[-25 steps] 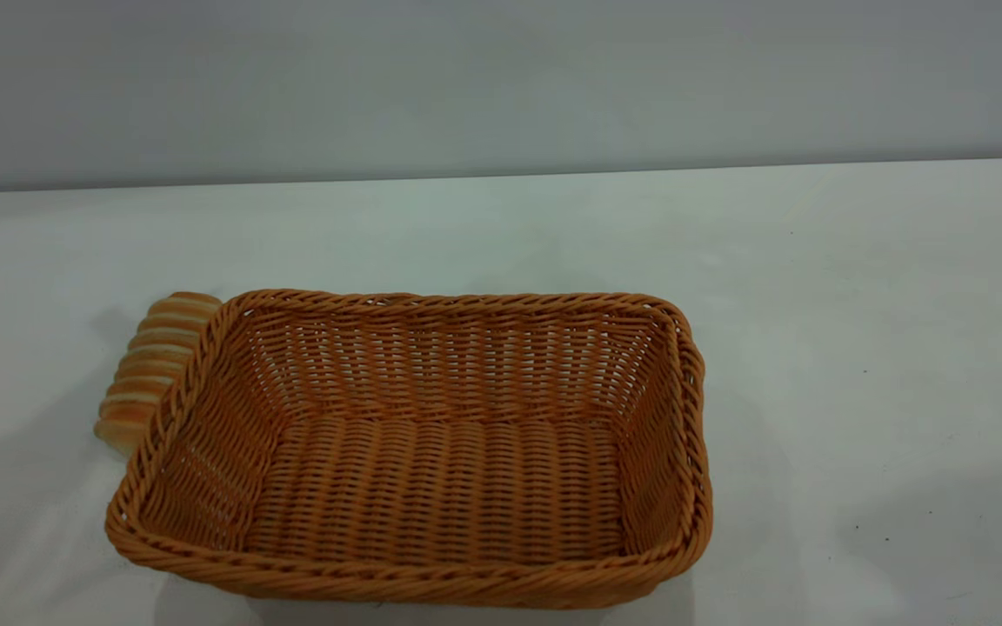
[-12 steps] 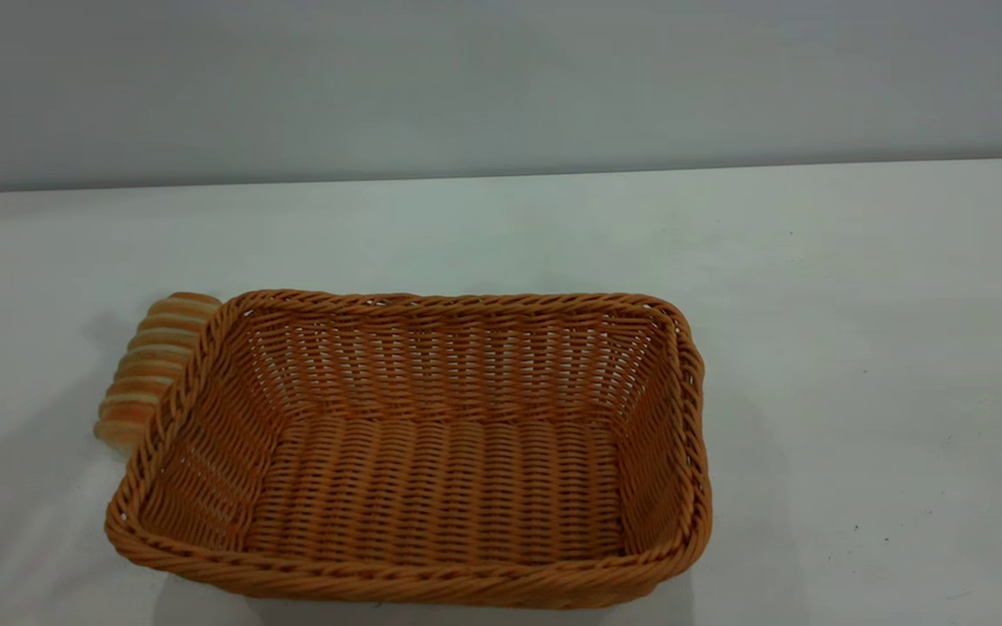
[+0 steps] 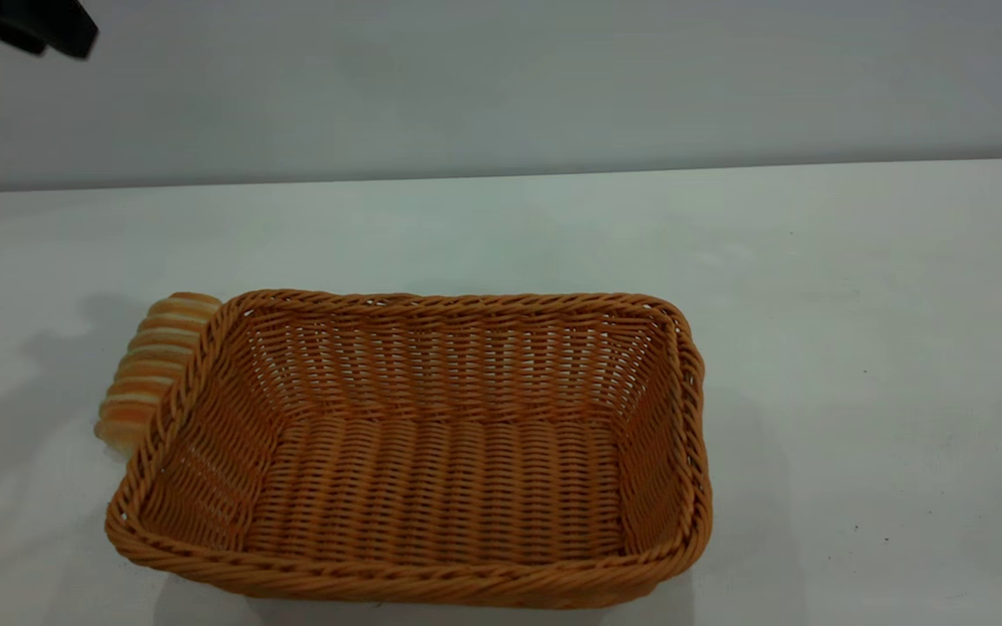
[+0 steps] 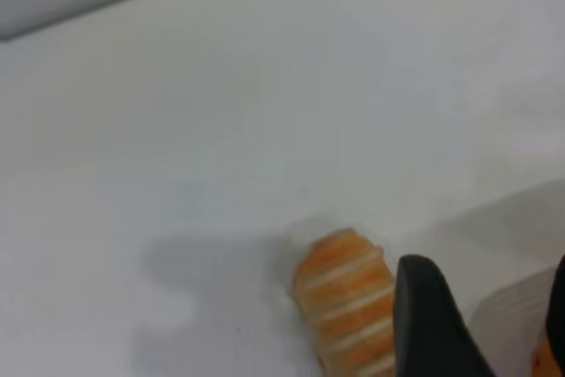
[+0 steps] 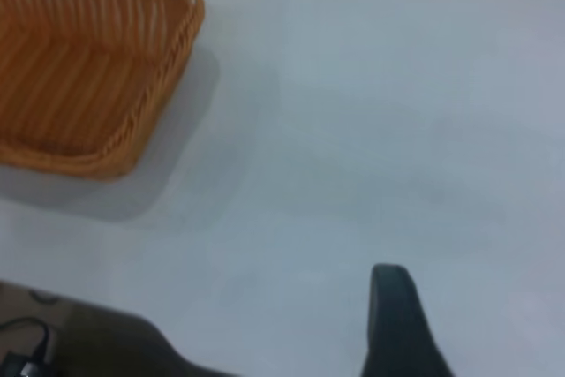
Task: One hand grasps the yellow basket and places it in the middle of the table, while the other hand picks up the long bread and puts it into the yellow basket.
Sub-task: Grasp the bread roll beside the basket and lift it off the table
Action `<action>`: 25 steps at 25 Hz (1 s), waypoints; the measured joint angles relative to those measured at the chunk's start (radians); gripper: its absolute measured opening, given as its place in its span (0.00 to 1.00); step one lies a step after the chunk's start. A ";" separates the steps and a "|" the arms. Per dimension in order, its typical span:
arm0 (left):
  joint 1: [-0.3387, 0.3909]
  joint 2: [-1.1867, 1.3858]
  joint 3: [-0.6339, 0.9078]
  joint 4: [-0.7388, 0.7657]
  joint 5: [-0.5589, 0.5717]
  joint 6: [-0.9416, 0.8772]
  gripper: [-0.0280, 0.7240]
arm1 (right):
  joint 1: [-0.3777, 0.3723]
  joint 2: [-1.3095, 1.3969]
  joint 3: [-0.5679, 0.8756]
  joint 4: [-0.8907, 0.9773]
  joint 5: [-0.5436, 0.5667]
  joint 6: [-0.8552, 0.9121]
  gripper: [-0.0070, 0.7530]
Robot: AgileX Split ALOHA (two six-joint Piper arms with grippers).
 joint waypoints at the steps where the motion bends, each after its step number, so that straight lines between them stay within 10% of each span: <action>1: 0.000 0.013 -0.002 0.006 0.005 -0.010 0.56 | 0.000 -0.006 0.001 0.000 0.002 0.000 0.58; 25: 0.039 0.358 -0.066 0.072 0.063 -0.101 0.56 | 0.000 -0.050 0.042 0.041 0.028 -0.023 0.54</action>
